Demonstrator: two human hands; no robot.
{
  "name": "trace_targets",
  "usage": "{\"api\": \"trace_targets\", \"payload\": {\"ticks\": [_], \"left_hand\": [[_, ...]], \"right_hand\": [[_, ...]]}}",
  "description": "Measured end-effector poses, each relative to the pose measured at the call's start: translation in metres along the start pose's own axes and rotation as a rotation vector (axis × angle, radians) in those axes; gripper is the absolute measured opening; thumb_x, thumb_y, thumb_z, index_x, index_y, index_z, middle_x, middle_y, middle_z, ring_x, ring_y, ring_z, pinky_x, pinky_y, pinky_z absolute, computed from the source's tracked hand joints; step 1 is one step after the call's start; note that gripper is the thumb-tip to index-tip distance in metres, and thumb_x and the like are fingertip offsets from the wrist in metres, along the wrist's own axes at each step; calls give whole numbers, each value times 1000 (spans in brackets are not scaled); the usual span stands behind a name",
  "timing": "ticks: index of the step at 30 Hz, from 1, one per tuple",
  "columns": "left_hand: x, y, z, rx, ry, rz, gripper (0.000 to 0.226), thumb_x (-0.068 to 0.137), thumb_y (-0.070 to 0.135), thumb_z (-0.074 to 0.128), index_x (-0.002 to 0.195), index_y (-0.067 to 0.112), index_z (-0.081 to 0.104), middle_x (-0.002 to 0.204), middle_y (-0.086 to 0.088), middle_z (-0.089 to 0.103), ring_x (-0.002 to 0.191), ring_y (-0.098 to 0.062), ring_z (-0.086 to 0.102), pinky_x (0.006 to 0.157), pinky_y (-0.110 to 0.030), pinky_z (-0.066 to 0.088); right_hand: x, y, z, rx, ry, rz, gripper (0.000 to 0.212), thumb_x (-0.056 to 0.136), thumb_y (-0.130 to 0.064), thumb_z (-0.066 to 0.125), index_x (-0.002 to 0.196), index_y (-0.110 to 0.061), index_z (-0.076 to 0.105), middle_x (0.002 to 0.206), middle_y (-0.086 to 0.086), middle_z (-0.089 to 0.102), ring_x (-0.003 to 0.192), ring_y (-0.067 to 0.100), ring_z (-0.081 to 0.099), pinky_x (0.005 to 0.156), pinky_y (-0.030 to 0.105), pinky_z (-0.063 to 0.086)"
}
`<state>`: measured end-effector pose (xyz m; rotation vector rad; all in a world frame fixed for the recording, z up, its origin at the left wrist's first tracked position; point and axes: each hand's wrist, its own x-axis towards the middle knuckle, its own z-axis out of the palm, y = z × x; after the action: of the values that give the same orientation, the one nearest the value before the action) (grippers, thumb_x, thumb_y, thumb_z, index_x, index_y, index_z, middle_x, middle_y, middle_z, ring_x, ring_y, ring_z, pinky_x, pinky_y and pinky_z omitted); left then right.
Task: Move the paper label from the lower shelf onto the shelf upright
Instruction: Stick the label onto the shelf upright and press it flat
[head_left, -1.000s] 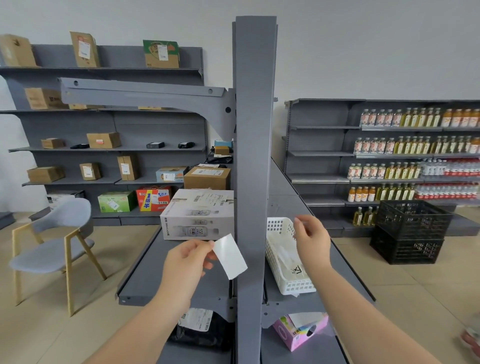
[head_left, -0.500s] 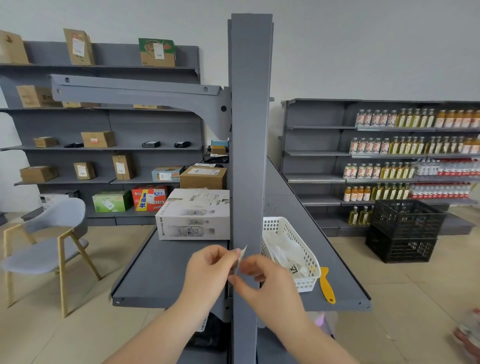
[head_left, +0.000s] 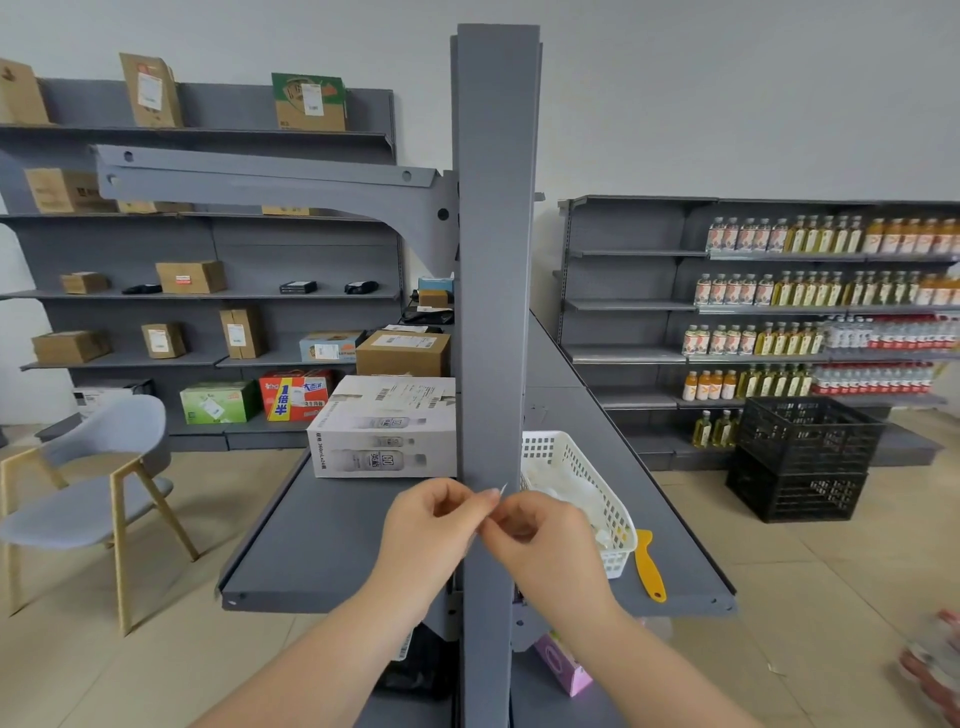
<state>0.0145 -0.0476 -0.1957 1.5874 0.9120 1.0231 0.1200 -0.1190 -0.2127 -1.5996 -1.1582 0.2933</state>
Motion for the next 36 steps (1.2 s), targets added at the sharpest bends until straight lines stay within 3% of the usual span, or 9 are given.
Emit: {"api": "trace_targets", "payload": {"ticks": [4, 8, 12, 15, 17, 24, 29, 36], "left_hand": [[0, 0, 0, -10, -11, 0, 33, 75, 33, 76, 73, 1, 69, 67, -19, 64, 59, -12, 56, 62, -30, 48], [0, 4, -5, 34, -31, 12, 26, 68, 37, 83, 76, 13, 76, 74, -4, 75, 63, -2, 64, 59, -19, 50], [3, 6, -18, 121, -30, 43, 23, 65, 33, 86, 82, 23, 76, 80, 4, 76, 76, -7, 68, 62, -18, 49], [7, 12, -27, 150, -14, 55, 16, 73, 30, 81, 86, 25, 74, 83, 6, 75, 81, -8, 67, 66, -22, 50], [10, 22, -31, 148, -30, 65, 9, 78, 31, 76, 87, 27, 74, 86, 8, 75, 84, -9, 67, 68, -22, 49], [24, 60, -31, 167, -64, 145, 4, 83, 30, 72, 79, 32, 72, 84, 14, 74, 80, -5, 68, 67, -20, 51], [32, 82, -28, 185, -52, 200, 5, 84, 27, 72, 78, 28, 72, 80, 11, 75, 69, -3, 65, 51, -10, 43], [44, 113, -27, 94, 8, 267, 8, 86, 23, 69, 85, 17, 74, 78, 4, 76, 59, 0, 64, 45, -5, 41]], "right_hand": [[4, -1, -2, -51, 5, -30, 13, 82, -29, 65, 73, -22, 72, 68, -7, 71, 68, 4, 66, 63, 23, 55], [8, -1, -11, -55, 9, -18, 13, 81, -28, 65, 70, -25, 70, 63, -11, 68, 61, 0, 61, 56, 15, 47], [26, -4, -33, -4, -19, 17, 23, 84, -21, 66, 61, -23, 66, 58, -21, 66, 54, -3, 59, 55, 15, 45], [43, -14, -52, 109, -107, 46, 14, 87, -14, 66, 74, -11, 71, 70, -5, 76, 65, 7, 70, 67, 27, 56], [53, -24, -62, 148, -151, 28, 11, 87, -10, 66, 78, -6, 71, 68, -1, 76, 62, 7, 69, 64, 25, 56], [82, -63, -83, 169, -204, -57, 11, 88, -11, 65, 82, -2, 70, 75, 8, 76, 64, 12, 70, 60, 22, 58], [100, -88, -92, 121, -176, -120, 13, 88, -11, 65, 87, 2, 69, 82, 13, 76, 64, 11, 70, 60, 24, 55], [120, -122, -100, 50, -121, -208, 18, 87, -22, 67, 83, -4, 71, 73, 2, 76, 66, 9, 70, 60, 23, 54]]}}
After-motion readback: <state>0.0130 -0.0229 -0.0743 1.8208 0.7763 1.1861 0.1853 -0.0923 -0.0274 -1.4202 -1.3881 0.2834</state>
